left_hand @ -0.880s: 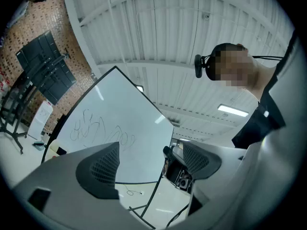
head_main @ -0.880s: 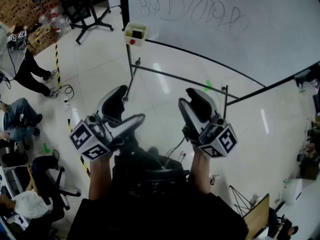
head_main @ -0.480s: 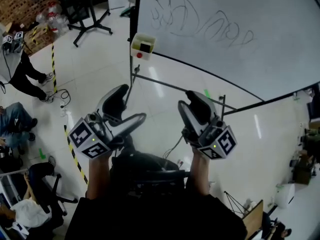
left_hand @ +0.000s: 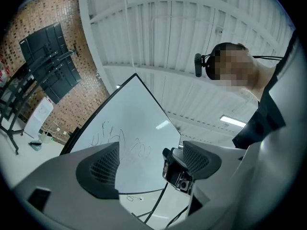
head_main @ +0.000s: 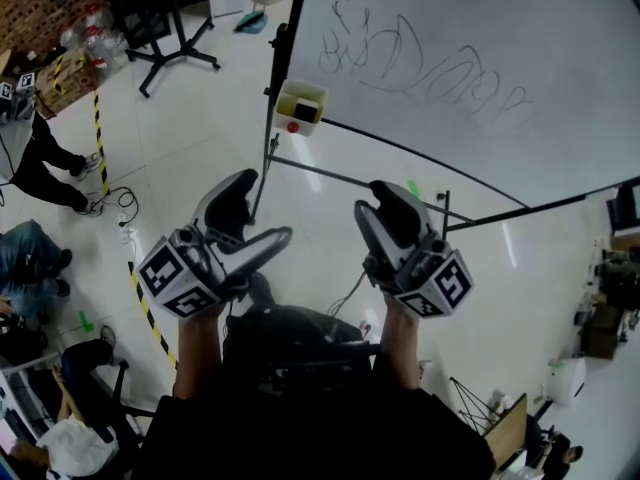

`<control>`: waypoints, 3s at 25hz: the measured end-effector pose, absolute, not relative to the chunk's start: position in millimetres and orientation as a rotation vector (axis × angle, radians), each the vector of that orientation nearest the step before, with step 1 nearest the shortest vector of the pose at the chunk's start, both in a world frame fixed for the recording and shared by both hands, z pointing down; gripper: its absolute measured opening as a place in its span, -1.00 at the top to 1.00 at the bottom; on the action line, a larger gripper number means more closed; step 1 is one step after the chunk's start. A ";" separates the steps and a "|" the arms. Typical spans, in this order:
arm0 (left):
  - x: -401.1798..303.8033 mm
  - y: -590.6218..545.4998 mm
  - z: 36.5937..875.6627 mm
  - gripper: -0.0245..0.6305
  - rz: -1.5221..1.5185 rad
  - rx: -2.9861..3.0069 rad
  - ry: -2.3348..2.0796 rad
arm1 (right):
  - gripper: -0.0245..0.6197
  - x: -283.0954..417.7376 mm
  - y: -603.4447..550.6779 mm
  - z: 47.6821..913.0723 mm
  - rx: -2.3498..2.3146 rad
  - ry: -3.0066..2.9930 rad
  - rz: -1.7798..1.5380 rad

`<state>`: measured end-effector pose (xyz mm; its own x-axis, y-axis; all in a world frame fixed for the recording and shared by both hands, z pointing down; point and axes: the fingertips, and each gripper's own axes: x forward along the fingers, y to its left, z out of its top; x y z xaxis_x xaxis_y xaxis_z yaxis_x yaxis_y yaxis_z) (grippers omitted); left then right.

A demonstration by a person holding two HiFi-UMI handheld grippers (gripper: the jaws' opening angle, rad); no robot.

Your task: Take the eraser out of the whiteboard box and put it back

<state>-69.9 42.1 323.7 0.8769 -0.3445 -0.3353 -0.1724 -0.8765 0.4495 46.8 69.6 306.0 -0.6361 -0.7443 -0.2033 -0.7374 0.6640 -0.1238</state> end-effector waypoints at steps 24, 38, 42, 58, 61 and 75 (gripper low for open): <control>-107.6 1.4 339.9 -0.34 -0.590 2.585 -0.295 | 0.49 8.6 31.5 322.4 -1.313 2.678 -0.065; -63.7 -46.1 337.6 -0.34 -0.519 2.640 -0.417 | 0.49 56.0 -25.2 336.9 -1.219 2.666 -0.104; -46.6 -66.8 334.9 -0.34 -0.494 2.656 -0.460 | 0.49 76.3 -53.2 337.7 -1.176 2.671 -0.102; 7.5 -105.3 341.1 -0.34 -0.397 2.641 -0.679 | 0.49 125.4 -125.9 360.0 -0.954 2.755 -0.171; 7.2 -106.8 342.7 -0.34 -0.388 2.628 -0.716 | 0.38 121.9 -132.7 368.6 -0.935 2.784 -0.196; -13.1 -144.5 347.2 -0.34 -0.411 2.605 -0.683 | 0.29 95.8 -180.8 454.0 -1.132 3.030 -0.308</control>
